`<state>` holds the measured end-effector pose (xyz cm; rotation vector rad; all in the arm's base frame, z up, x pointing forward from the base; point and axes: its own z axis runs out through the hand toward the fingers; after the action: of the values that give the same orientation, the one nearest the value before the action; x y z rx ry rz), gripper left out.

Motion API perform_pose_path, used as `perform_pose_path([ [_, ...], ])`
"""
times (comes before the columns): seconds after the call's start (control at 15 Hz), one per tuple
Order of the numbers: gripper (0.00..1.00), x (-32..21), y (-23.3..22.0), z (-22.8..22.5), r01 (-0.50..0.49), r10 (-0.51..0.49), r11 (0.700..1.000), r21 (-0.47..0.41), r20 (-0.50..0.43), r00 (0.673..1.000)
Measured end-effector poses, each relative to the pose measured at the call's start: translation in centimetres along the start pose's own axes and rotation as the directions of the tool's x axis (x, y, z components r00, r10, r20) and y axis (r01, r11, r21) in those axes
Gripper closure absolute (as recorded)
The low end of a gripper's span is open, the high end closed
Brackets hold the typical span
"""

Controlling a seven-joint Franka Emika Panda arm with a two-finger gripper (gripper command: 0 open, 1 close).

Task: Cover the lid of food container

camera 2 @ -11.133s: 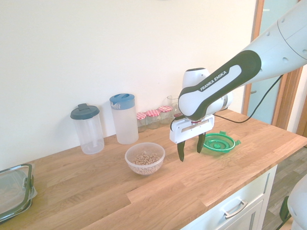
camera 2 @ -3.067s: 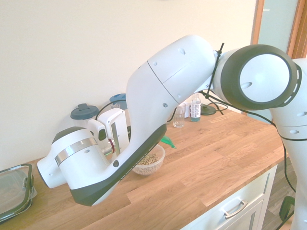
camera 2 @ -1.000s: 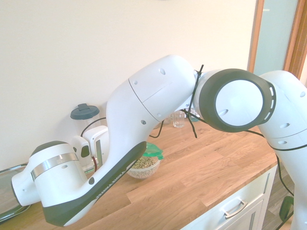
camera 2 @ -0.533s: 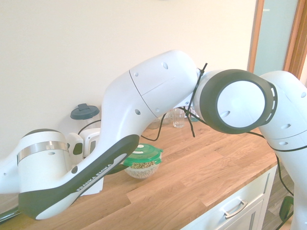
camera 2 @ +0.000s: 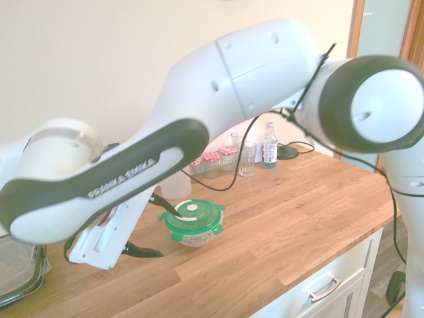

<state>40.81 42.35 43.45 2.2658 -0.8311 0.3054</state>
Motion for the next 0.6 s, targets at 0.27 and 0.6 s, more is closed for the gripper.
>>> perform_pose_path([
  [0.27, 0.00, 3.2, 5.6, 0.2, 0.024, -0.059, 0.982, 0.185, 0.188, 0.980],
  [0.6, 0.00, 7.7, 11.9, 3.8, -0.024, -0.139, 0.909, 0.417, 0.356, 0.924],
])
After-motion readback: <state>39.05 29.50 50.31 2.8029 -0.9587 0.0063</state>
